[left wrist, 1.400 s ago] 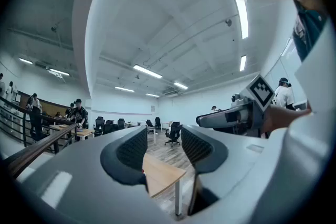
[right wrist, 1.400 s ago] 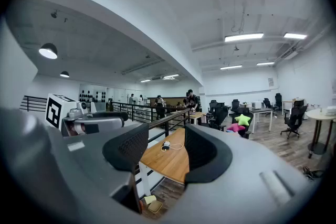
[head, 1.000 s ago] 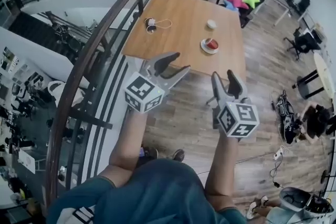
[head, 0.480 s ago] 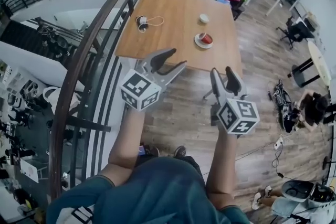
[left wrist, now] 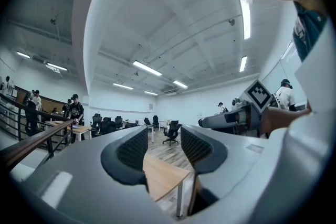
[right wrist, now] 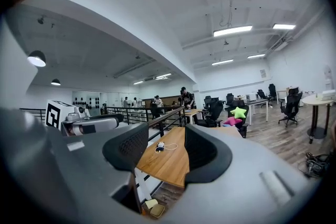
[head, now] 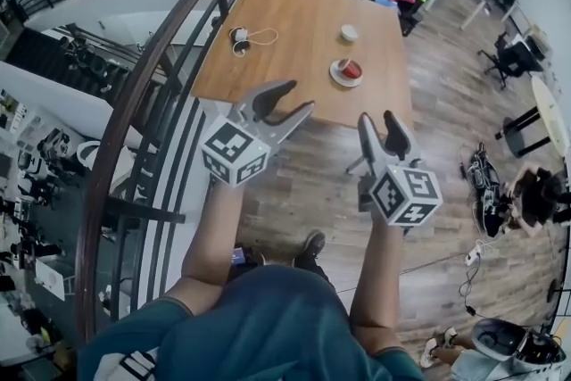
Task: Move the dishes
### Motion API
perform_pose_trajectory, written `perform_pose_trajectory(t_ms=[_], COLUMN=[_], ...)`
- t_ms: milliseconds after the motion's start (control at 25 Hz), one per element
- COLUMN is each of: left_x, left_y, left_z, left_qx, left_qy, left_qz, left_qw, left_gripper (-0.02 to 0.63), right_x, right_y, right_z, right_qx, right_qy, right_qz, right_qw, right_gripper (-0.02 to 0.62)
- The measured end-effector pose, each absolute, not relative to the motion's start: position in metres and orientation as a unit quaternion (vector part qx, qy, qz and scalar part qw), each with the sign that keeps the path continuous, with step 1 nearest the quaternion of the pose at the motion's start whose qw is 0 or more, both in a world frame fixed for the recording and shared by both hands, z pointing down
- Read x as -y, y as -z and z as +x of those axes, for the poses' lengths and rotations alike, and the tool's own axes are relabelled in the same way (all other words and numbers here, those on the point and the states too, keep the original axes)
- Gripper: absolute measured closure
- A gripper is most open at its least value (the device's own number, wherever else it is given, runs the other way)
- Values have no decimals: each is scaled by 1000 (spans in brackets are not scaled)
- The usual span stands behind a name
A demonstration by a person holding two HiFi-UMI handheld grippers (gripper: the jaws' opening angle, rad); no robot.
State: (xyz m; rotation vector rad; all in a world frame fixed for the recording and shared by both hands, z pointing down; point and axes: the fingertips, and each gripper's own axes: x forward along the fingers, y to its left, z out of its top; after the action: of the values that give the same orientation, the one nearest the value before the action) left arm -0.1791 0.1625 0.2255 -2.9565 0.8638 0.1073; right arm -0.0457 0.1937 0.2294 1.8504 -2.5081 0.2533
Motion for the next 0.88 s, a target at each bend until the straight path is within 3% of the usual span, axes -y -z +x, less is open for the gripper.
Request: perform_pose_trajectory(t_ms=[880], left_x=[-54], left_y=[-242], left_z=[-74], left_qx=[-380], left_qy=[-1], left_qz=[-925], left_qw=[22], left_gripper=[420], right_x=[-49], right_y=[-240], right_z=[71], right_qx=[857], right_qy=[-104], right_qz=[505], right_qw=[-6], right_gripper=[370])
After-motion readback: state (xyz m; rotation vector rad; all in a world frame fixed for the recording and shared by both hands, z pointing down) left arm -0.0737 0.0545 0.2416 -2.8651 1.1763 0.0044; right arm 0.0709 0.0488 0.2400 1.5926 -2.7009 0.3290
